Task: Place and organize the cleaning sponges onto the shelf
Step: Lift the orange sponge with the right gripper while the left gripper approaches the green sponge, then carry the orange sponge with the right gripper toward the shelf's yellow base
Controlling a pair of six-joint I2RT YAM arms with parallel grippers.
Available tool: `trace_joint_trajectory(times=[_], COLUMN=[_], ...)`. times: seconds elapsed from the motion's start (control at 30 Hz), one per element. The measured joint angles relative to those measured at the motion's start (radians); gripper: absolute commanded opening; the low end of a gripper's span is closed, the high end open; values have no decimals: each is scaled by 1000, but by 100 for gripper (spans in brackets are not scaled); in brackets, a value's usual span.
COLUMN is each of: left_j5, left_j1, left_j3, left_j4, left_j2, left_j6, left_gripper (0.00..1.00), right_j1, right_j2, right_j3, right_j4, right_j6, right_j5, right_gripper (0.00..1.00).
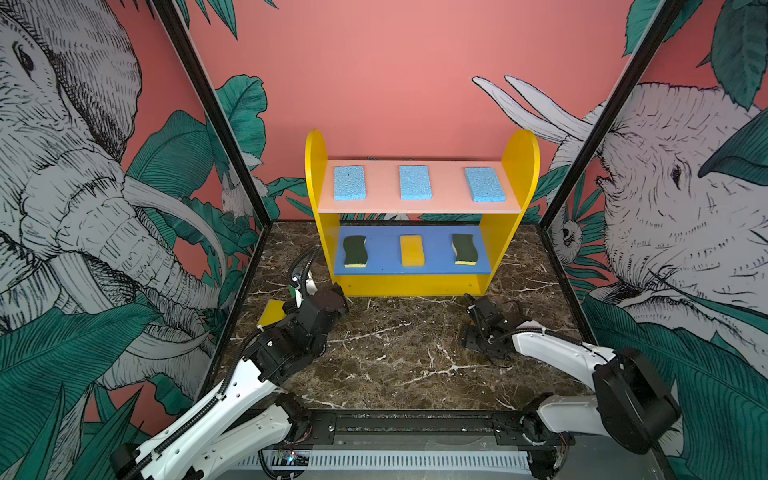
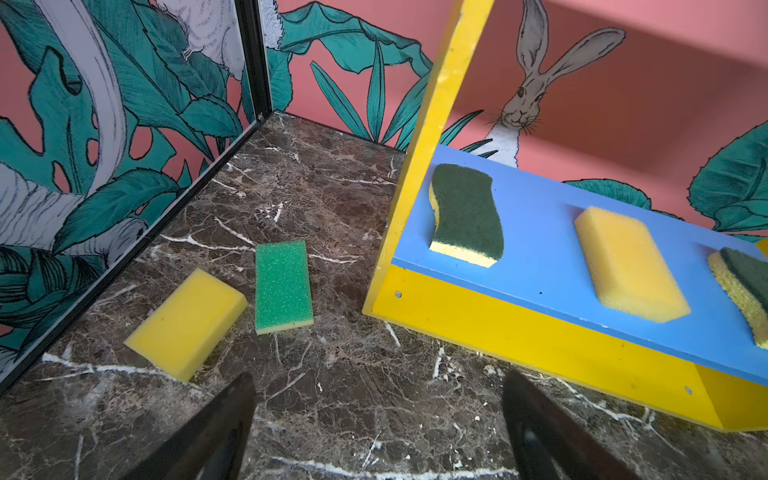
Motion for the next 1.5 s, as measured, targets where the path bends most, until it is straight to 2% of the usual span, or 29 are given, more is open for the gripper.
trace_joint_trajectory(times=[0.53, 0.83, 1.3, 1.5], left_j5=[-27, -29, -28, -28], left_j1=[0, 0, 0, 0], left_j3=[-21, -21, -21, -21], left_j4=[-13, -12, -11, -12], left_j2=[-19, -17, 29, 26], left_j6=[5, 5, 21, 18], left_gripper=[94, 94, 95, 95], right_j1=[2, 2, 2, 8], right_j2=[67, 64, -6, -50], right_j3=[30, 21, -32, -58], right_j4=[-12, -5, 37, 67], right_j6=[41, 39, -51, -90], right_j5=[63, 74, 77, 77], right_gripper=[85, 69, 69, 65])
